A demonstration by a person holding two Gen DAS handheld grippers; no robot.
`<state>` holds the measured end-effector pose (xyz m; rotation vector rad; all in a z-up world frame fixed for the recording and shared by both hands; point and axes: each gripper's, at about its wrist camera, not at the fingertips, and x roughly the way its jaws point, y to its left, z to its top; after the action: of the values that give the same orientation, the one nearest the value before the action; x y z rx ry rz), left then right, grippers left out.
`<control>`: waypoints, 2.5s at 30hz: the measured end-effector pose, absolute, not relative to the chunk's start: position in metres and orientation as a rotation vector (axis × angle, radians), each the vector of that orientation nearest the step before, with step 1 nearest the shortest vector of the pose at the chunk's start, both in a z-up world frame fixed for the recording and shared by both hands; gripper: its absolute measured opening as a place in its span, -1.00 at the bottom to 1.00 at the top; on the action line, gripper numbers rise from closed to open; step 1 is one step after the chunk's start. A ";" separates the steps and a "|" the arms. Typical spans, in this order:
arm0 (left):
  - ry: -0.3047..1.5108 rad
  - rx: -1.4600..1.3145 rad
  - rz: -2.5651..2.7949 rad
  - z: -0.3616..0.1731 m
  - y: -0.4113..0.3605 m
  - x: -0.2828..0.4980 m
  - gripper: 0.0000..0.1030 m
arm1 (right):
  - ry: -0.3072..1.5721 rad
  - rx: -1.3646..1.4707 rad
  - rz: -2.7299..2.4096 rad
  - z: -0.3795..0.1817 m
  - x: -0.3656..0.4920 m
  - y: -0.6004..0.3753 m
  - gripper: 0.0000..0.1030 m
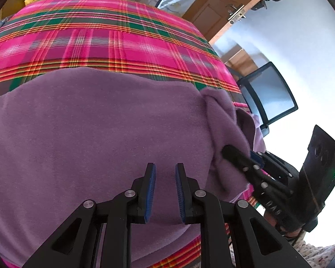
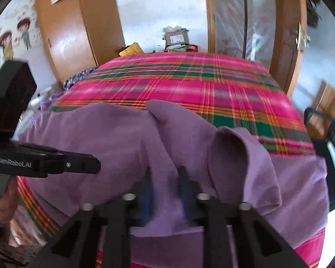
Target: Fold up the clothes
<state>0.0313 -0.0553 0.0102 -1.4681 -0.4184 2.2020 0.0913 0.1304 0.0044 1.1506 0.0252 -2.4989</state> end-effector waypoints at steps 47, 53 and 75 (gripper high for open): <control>-0.242 -1.652 2.046 -0.008 -0.051 0.111 -0.63 | -0.042 1.195 -2.748 0.017 0.101 0.241 -0.82; -0.157 -1.574 2.050 0.013 -0.040 0.112 -0.63 | -0.062 1.210 -2.746 0.016 0.102 0.245 -0.82; -0.330 -1.496 2.203 0.006 -0.010 -0.036 -0.63 | -0.087 1.250 -2.669 0.012 0.091 0.251 -0.81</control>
<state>-0.0358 -0.0103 0.0060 -1.4959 -0.3296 2.2027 0.0912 0.2508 0.0123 1.2503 -0.0866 -2.6689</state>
